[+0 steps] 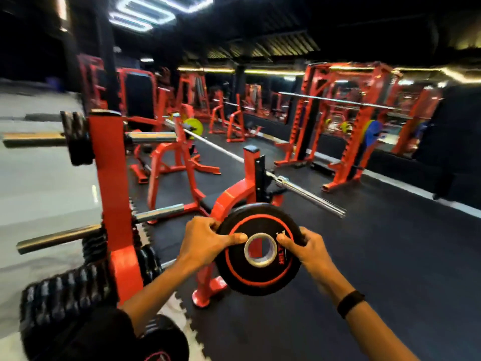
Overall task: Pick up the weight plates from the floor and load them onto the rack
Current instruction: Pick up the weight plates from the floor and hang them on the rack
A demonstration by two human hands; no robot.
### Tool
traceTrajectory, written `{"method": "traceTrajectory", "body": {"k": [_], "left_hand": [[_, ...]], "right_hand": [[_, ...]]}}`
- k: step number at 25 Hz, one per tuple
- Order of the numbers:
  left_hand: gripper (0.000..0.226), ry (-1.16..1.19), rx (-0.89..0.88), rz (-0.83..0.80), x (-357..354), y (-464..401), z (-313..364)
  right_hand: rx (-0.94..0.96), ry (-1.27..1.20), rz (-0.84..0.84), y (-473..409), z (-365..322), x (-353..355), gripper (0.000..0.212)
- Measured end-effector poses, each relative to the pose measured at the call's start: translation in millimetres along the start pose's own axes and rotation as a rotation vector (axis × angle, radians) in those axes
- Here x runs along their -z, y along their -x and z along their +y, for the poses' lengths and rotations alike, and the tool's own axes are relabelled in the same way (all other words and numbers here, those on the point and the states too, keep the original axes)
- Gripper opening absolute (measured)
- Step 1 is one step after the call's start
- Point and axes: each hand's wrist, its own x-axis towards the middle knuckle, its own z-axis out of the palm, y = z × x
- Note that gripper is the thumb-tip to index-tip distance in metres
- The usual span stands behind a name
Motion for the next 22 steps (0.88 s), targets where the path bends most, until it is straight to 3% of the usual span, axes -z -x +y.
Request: {"method": "traceTrajectory", "body": {"k": [6, 10, 12, 17, 22], "left_hand": [[0.057, -0.067, 0.054, 0.174, -4.0, -70.2, -18.0], [0.082, -0.115, 0.048, 0.293, -2.6, -143.9, -51.9], [0.084, -0.15, 0.047, 0.349, 0.3, -183.4, -64.2], [0.06, -0.228, 0.047, 0.475, 9.4, -269.9, -81.9], [0.05, -0.35, 0.075, 0.605, 20.5, -335.5, -102.2]], "right_hand": [[0.074, -0.095, -0.199, -129.8, 28.0, -17.5, 0.023], [0.125, -0.133, -0.302, -234.7, 37.6, -46.9, 0.021], [0.136, -0.147, -0.354, -288.0, 41.1, -62.2, 0.025], [0.151, -0.211, -0.432, -403.1, 46.9, -112.0, 0.029], [0.104, -0.306, -0.509, -494.7, 57.6, -175.1, 0.052]]}}
